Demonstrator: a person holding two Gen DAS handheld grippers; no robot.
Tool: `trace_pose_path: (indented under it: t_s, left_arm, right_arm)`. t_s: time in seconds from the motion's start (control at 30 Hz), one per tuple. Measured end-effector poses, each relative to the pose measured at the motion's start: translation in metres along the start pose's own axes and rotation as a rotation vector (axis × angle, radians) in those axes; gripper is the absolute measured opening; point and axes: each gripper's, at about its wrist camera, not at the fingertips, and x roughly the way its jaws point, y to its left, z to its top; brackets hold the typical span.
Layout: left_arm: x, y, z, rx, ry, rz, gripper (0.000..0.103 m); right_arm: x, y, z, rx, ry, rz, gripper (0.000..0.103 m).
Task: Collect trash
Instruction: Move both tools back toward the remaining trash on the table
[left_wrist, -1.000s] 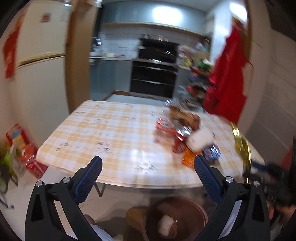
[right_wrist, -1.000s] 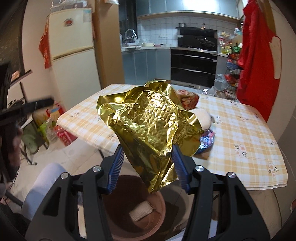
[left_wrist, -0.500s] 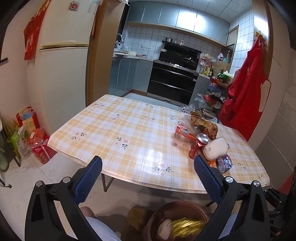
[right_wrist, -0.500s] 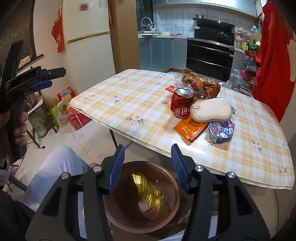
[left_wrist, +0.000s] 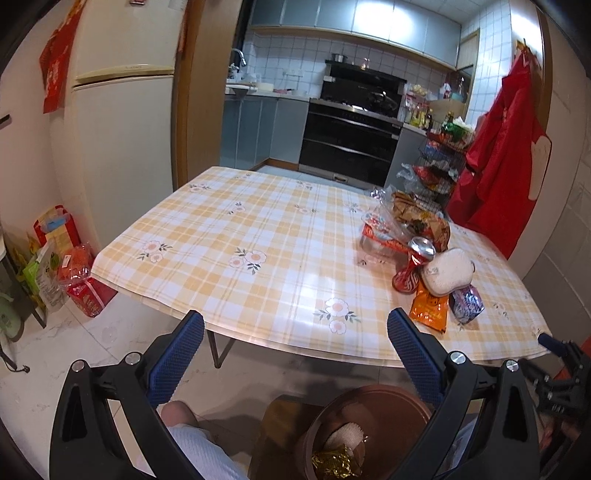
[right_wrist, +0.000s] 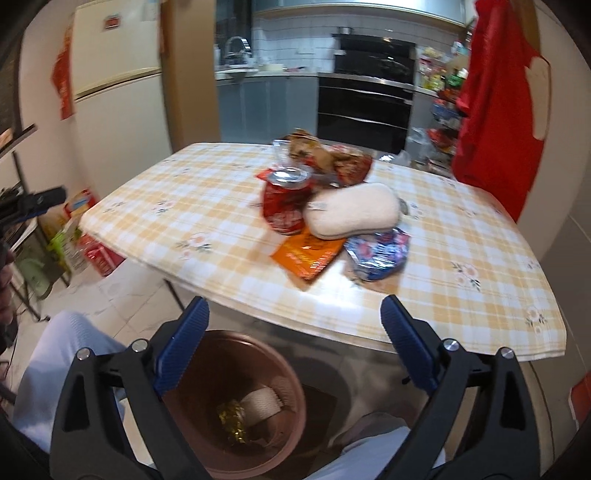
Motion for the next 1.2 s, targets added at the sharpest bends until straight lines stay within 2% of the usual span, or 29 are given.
trace_pose_path:
  t_s: [0.2, 0.47, 0.7, 0.77, 0.97, 1.2]
  left_arm:
    - [0.026, -0.024, 0.001, 0.073, 0.025, -0.032, 0.097]
    - [0.072, -0.075, 0.01, 0.175, 0.061, -0.083, 0.097]
    - [0.11, -0.114, 0.046, 0.198, 0.076, -0.17, 0.097]
    - [0.122, -0.126, 0.06, 0.205, 0.074, -0.169, 0.097]
    - [0.148, -0.136, 0.075, 0.201, 0.05, -0.164, 0.097]
    - [0.169, -0.108, 0.076, 0.16, 0.052, -0.144, 0.097]
  right_arm:
    - [0.015, -0.031, 0.0, 0.061, 0.002, -0.044, 0.093]
    - [0.04, -0.074, -0.005, 0.137, 0.031, -0.082, 0.094]
    - [0.067, -0.105, 0.003, 0.165, 0.05, -0.102, 0.094]
    - [0.077, -0.109, 0.01, 0.158, 0.056, -0.099, 0.094]
    - [0.107, -0.113, 0.064, 0.064, 0.031, -0.041, 0.094]
    - [0.161, -0.08, 0.142, -0.101, -0.024, 0.045, 0.094]
